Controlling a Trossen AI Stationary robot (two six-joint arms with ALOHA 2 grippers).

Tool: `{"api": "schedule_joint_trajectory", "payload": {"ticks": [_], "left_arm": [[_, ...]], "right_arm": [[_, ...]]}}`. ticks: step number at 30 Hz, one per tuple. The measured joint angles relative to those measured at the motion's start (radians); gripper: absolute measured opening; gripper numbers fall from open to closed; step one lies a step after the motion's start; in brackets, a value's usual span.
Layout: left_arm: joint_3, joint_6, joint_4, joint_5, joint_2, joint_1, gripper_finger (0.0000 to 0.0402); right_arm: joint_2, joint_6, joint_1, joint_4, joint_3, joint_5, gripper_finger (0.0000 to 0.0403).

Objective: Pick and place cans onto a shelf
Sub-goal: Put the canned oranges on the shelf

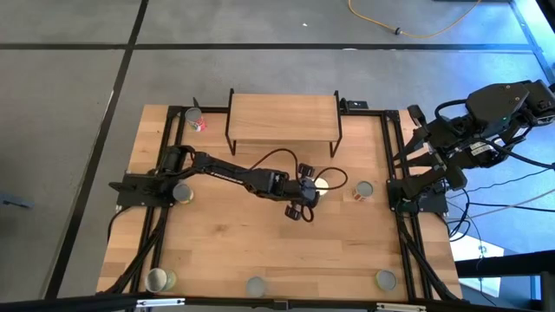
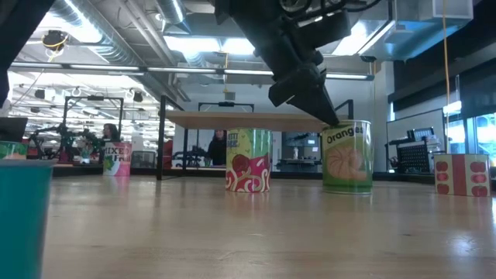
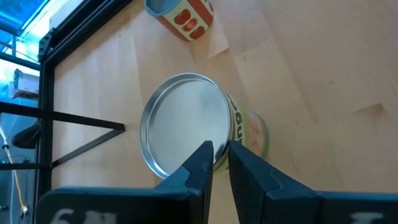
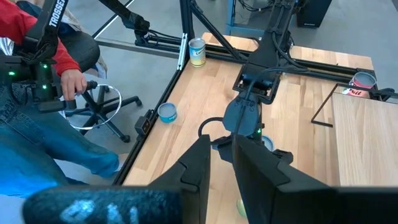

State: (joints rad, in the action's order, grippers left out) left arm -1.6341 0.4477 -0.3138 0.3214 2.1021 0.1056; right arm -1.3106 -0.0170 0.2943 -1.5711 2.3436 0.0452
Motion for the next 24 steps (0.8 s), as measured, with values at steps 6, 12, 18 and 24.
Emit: {"api": "schedule_joint_trajectory", "payload": {"ticks": [6,12,18,24], "left_arm": [[0.000,0.037,-0.001,-0.022,0.010,-0.004,0.0043],[0.000,0.087,-0.002,-0.022,0.010,-0.005,0.0043],[0.000,0.087,-0.004,-0.027,0.011,-0.011,0.0037],[0.000,0.086,-0.007,-0.024,0.011,-0.019,0.0005]], "right_arm": [[0.000,0.003,0.000,0.000,0.000,0.000,0.0074],[0.000,0.003,0.000,0.000,0.000,0.000,0.0074],[0.000,0.003,0.000,0.000,0.000,0.000,0.0074],[0.000,0.002,0.000,0.000,0.000,0.000,0.0074]]}}
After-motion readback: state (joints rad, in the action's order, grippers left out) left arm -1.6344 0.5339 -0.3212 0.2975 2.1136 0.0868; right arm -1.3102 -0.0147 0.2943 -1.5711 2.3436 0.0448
